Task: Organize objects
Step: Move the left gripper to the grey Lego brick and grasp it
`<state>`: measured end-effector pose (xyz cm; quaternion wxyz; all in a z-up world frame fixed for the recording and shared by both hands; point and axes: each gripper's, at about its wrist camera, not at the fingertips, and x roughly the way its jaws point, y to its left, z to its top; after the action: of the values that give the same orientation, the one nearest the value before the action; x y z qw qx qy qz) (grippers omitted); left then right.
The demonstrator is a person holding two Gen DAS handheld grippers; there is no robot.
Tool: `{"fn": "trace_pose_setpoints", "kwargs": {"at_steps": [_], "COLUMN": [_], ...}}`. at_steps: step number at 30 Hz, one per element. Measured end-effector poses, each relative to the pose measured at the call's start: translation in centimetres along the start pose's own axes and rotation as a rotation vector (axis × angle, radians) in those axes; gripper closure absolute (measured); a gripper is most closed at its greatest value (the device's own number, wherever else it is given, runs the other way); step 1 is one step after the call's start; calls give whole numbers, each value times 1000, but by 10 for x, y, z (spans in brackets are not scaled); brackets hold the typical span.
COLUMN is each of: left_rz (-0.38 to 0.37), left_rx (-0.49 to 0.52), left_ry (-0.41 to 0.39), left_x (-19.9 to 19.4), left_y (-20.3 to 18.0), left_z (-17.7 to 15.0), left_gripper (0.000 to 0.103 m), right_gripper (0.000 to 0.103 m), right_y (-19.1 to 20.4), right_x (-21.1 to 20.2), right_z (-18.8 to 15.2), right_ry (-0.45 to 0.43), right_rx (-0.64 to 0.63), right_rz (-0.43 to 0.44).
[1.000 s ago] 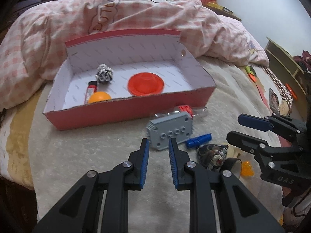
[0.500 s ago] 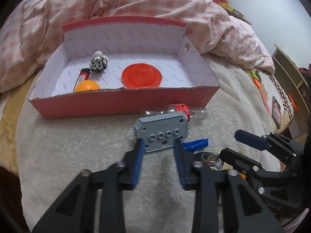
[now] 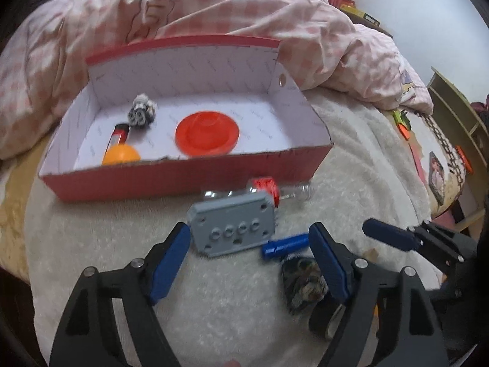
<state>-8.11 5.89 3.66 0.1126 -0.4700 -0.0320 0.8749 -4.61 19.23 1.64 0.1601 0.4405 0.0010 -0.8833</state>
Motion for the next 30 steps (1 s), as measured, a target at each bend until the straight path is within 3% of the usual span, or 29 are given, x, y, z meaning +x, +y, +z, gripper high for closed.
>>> {"fn": "trace_pose_setpoints", "kwargs": {"at_steps": [6, 16, 22, 27, 30], "left_rz": [53, 50, 55, 51, 102], "left_rx": [-25, -58, -25, -3, 6], "left_ry": [15, 52, 34, 24, 13], "left_x": [13, 29, 27, 19, 10], "left_y": [2, 12, 11, 18, 28], "left_z": [5, 0, -1, -3, -6], "left_gripper": [23, 23, 30, 31, 31], "right_gripper": [56, 56, 56, 56, 56], "right_y": [-2, -4, -5, -5, -4], "right_x": [-1, 0, 1, 0, 1], "right_z": [-1, -1, -2, -1, -1], "right_ry": [-1, 0, 0, 0, 0], "right_rx": [3, 7, 8, 8, 2], "right_rz": [2, 7, 7, 6, 6]}}
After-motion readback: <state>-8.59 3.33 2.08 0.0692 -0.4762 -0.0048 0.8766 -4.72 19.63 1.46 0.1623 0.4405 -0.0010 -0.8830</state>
